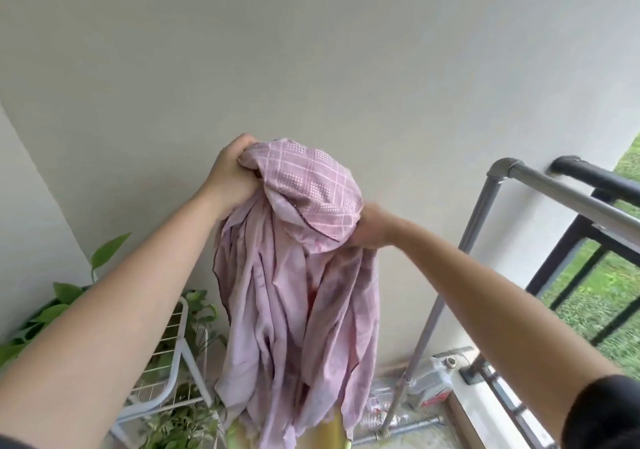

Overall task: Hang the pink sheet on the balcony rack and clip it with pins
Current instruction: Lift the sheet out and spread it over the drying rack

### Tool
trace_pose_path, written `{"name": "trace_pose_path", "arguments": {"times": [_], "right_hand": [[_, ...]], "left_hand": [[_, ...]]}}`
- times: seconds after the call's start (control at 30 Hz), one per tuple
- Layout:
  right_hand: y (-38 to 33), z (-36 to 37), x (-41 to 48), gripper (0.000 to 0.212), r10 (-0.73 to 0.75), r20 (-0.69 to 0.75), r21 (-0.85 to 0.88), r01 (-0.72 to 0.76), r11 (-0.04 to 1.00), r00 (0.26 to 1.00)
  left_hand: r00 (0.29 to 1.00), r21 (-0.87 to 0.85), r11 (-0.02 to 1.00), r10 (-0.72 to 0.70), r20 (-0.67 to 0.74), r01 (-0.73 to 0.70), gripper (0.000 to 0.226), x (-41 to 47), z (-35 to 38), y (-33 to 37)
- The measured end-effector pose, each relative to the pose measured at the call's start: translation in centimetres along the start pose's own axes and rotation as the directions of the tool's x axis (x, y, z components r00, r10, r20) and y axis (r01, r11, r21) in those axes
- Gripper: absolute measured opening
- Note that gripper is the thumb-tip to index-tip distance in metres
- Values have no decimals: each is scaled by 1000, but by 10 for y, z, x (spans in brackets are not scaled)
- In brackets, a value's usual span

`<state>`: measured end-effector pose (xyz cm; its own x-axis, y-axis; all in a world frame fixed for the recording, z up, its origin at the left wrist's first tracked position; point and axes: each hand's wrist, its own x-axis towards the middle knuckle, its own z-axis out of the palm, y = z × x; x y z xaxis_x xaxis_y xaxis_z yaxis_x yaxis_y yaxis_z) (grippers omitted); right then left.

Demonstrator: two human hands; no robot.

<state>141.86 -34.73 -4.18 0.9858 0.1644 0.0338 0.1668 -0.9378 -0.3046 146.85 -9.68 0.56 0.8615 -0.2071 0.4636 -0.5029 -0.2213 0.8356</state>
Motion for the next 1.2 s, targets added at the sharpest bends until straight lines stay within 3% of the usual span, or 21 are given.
{"name": "trace_pose_path", "arguments": {"times": [0.03,0.13,0.23,0.3,0.37,0.5,0.57,0.67,0.8,1.0,1.1,1.2], "right_hand": [[6,-13,4,38,60,-147,-139,-81,987,987],[16,-59,7,24,157,-524,-64,-223,973,837],[5,-90,13,30,27,-702,-77,-114,990,711],[-2,-105,13,40,-42,-724,-106,-51,993,688],[-2,-119,8,45,-66,-680,-213,-110,971,730],[6,-139,-16,19,46,-539,-537,-386,750,841],[14,-139,-25,17,150,-492,-552,-441,708,857],[33,-136,-25,25,270,-507,-383,-494,780,819],[61,-143,0,35,454,-492,-30,-535,844,743],[99,-157,45,35,534,-523,319,-429,845,664],[114,-172,66,31,534,-571,490,-262,831,623],[128,-191,77,28,484,-647,511,-136,849,589]], "left_hand": [[999,68,997,-30,15,29,37,0,-7,-10],[968,182,981,-108,226,67,76,-4,-15,-30],[892,182,966,-243,382,185,65,-8,2,-37],[815,231,924,-378,439,305,57,-7,16,-39],[782,263,910,-410,469,319,53,-3,28,-39],[918,155,947,-313,243,282,34,11,44,-23],[977,169,970,-195,92,177,14,21,51,-13],[995,380,924,67,-70,-36,14,40,62,4],[959,415,901,219,-180,-127,21,64,80,25],[933,448,883,269,-240,-139,15,100,107,44],[934,417,902,237,-266,-110,8,115,120,45],[939,380,920,211,-273,-97,11,127,134,47]]}}
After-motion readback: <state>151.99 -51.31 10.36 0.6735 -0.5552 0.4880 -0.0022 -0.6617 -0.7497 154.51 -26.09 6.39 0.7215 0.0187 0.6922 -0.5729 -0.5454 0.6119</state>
